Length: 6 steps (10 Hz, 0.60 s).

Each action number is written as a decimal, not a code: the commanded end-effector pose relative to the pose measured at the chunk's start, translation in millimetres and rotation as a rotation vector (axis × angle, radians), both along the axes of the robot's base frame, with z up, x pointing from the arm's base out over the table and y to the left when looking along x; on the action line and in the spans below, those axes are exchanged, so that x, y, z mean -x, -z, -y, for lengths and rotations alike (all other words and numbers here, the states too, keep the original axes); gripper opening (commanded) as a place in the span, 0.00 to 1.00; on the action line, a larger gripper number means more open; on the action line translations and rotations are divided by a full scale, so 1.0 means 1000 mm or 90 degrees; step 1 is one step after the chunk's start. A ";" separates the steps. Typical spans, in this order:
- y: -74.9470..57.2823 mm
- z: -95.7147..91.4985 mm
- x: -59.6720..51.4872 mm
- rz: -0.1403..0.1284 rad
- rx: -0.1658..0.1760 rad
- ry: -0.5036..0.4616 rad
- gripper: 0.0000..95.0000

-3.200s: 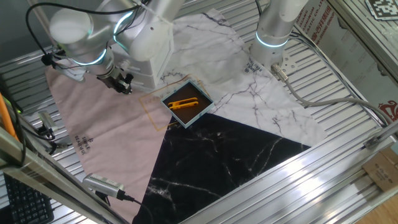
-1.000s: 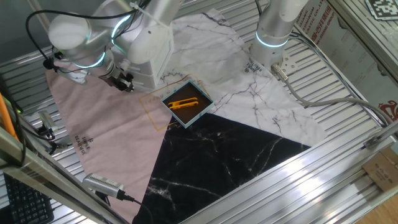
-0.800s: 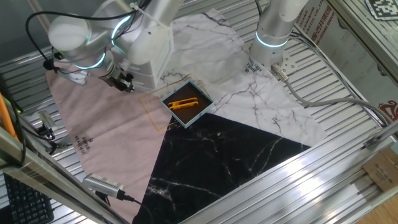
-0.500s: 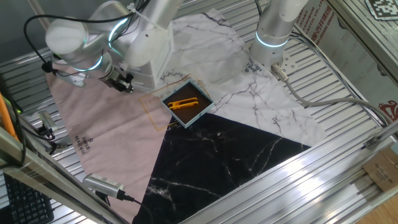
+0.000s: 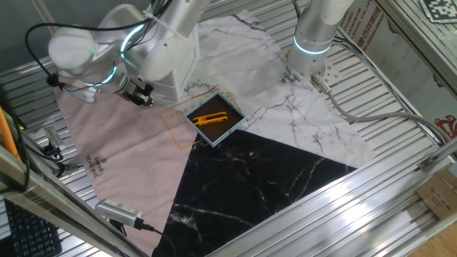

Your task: Grasp the handle and open the drawer

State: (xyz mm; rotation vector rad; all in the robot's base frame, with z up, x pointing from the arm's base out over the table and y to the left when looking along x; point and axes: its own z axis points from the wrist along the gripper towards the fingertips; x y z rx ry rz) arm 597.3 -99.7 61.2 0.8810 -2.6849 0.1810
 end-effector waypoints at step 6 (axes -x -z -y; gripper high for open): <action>-0.001 0.001 0.003 -0.013 0.009 -0.006 0.40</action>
